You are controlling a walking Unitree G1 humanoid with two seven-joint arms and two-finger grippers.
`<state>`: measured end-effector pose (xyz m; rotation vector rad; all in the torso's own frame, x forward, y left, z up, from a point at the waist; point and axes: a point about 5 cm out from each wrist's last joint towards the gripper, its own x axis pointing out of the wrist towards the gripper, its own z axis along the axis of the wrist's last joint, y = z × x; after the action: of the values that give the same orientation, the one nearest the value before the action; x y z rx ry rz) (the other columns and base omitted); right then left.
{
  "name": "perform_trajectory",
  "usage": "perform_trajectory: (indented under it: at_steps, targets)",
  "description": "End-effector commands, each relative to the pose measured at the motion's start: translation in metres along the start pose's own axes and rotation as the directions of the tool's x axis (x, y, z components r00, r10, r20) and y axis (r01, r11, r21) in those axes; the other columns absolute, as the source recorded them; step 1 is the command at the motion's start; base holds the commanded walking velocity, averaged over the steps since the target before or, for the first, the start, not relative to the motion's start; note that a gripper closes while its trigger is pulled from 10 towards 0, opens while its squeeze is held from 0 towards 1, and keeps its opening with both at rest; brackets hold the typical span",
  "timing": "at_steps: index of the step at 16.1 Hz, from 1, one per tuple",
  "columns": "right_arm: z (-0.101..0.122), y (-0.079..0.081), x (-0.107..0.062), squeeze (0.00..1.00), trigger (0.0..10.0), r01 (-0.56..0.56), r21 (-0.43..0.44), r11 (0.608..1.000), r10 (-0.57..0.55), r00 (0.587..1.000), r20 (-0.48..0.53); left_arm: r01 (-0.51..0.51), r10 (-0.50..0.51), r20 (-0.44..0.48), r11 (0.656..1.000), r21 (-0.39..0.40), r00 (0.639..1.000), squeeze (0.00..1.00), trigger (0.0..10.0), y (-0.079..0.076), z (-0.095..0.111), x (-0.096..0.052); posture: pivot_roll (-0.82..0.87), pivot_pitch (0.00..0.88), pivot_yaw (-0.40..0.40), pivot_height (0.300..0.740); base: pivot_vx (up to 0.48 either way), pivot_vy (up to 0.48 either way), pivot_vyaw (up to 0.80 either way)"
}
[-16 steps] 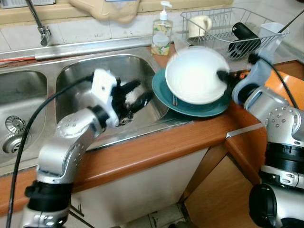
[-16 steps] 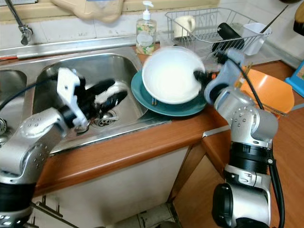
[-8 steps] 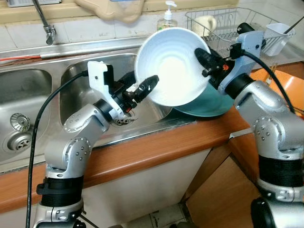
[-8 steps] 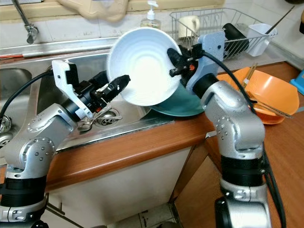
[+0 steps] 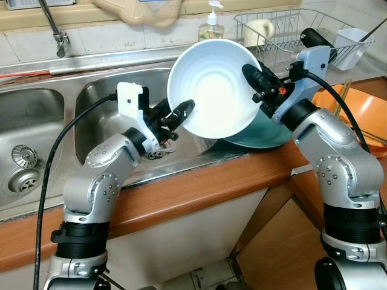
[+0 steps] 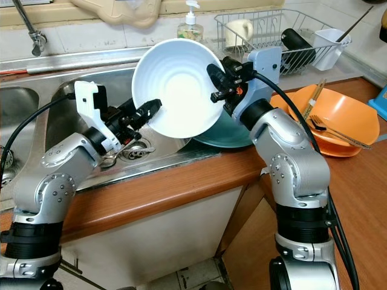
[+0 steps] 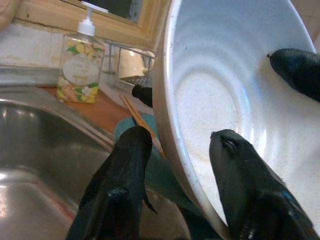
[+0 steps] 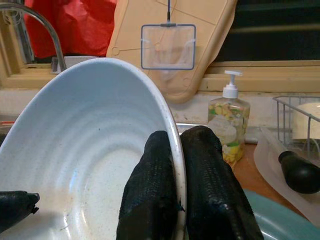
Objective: Kitchen organization
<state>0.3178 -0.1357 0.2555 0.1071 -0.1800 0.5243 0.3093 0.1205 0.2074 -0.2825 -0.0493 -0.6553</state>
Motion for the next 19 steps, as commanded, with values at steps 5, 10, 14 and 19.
perform_trajectory:
  at_steps: [5, 10, 14, 19]
  targets:
    - [0.013, 0.002, 0.0, 0.0, 0.0, -0.001, -0.017, 1.0, 0.003, 0.997, 0.076, -0.112, 0.113, 0.008, 0.992, -0.055, 0.994, 0.0, 0.0, 0.016, 0.0, -0.004, -0.13, 0.0, 0.02, 0.74, 0.0, 0.0, 0.0]
    - [0.009, 0.006, 0.001, 0.0, 10.0, -0.007, -0.023, 1.0, 0.009, 0.998, 0.061, -0.124, 0.125, 0.003, 0.991, -0.057, 0.992, 0.0, 0.0, 0.017, -0.001, -0.006, -0.13, 0.0, 0.017, 0.74, 0.0, 0.0, 0.0]
    - [0.002, 0.009, 0.003, 0.0, 10.0, -0.001, -0.052, 0.999, 0.002, 1.0, 0.024, -0.14, 0.142, 0.016, 0.989, -0.056, 0.99, 0.0, 0.0, 0.018, 0.003, -0.005, -0.14, 0.0, 0.022, 0.74, 0.0, 0.0, 0.0]
    - [0.0, 0.009, 0.003, 1.0, 10.0, 0.006, -0.03, 1.0, -0.005, 1.0, 0.011, -0.17, 0.174, 0.055, 0.983, -0.069, 0.983, 0.0, 0.0, 0.022, 0.012, -0.003, -0.14, 0.0, 0.029, 0.74, 0.0, 0.0, 0.0]
